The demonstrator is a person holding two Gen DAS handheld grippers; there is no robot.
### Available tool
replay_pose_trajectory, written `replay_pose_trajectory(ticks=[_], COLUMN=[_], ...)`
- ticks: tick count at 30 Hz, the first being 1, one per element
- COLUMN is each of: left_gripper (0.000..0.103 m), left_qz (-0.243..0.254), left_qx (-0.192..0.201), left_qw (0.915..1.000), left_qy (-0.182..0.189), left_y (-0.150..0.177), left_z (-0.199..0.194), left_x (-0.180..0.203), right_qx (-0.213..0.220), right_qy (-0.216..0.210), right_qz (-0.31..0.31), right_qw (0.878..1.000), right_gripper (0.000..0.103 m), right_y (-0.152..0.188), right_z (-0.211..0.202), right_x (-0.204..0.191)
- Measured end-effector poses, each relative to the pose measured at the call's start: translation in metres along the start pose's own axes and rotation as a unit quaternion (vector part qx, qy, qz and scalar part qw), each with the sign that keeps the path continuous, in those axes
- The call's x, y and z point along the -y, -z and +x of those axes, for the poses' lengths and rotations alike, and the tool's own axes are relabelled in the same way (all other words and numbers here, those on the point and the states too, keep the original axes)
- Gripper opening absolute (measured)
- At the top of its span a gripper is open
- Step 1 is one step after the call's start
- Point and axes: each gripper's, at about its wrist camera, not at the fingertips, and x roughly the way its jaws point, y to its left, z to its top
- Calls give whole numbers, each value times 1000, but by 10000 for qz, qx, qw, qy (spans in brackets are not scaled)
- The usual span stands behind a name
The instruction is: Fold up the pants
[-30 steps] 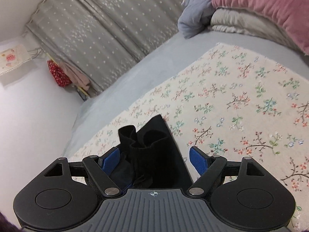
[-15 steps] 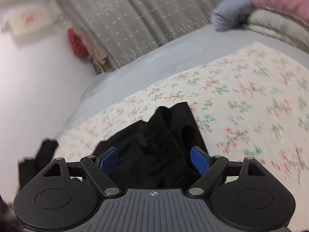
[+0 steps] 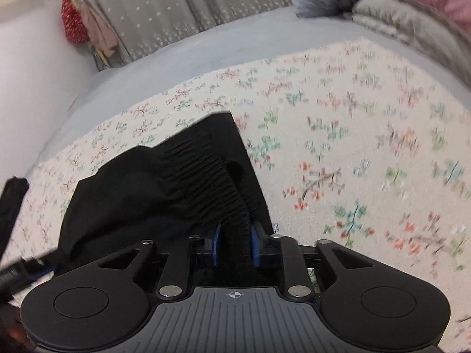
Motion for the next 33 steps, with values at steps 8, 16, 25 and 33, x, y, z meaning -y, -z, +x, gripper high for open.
replay_pose_trajectory(ticks=[8,16,25,33], left_gripper=[83,83,84,86], left_qz=[-33,649,454,1049], left_qx=[11,44,401,-1], left_qw=[9999,9970,9974,9919], left_qy=[114,-424,-396,-721], left_y=[-29,-3,-3,35], left_z=[31,51,6,5], left_x=[7,7,0,-1], right_qx=[853,210,702,377], right_qy=[-616,-435,-282,334], right_qz=[-1224,-1240,-1183,-1178], right_qw=[9869,9911,9901,9918], right_gripper=[33,16,33,49], right_y=[-23,-10,-9,20], right_z=[-16,68,24,10], right_x=[-70,-62,-76,-65])
